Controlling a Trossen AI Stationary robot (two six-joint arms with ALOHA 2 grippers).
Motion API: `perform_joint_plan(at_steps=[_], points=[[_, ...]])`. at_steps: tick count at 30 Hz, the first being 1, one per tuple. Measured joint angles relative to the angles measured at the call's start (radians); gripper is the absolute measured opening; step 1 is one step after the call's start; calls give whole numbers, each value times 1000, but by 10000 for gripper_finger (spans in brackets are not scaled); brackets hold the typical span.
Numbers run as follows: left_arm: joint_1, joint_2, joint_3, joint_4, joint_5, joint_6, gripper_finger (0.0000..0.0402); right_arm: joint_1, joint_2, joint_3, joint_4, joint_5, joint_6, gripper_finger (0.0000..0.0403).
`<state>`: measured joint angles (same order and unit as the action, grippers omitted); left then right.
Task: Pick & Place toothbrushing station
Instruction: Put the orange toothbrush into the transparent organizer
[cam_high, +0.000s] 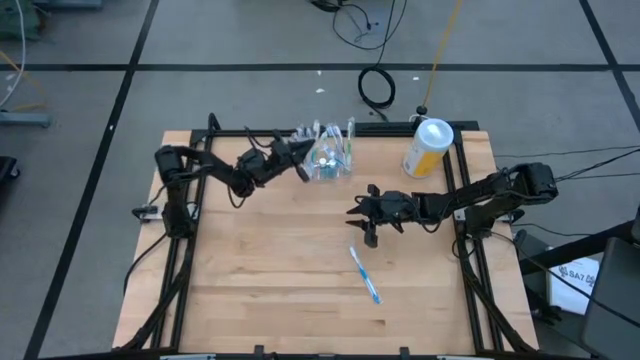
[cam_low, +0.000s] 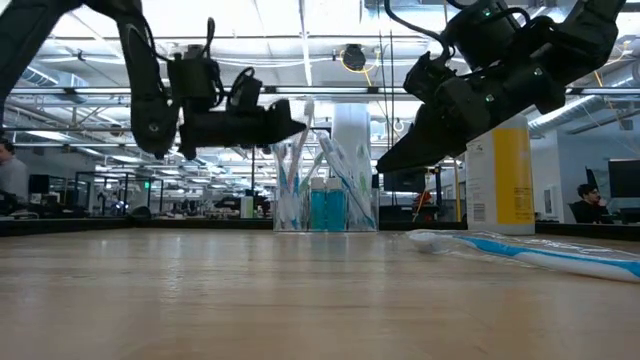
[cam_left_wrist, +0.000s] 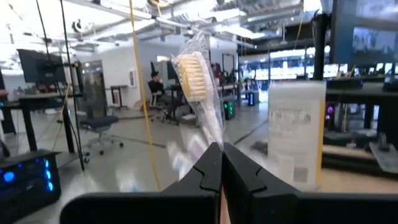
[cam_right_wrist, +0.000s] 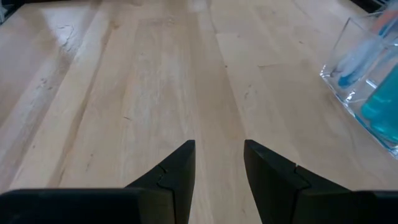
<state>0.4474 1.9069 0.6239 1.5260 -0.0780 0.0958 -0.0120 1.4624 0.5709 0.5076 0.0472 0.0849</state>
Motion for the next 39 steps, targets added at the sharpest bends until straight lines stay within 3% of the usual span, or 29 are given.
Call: perform_joint_plan(at_steps=[13,24,34,39], points=[[-56,83,0,-43,-24,27,4,0,0,0,-3,0,0,128],[-112,80,0,-58,-211,55,3,0,0,0,-4,0,0,128],[-185,75,0,-58,-509,83,8,0,0,0,-4,1,0,128],[-225,75,0,-58,-594,95,9,0,0,0,-4,2,0,128]])
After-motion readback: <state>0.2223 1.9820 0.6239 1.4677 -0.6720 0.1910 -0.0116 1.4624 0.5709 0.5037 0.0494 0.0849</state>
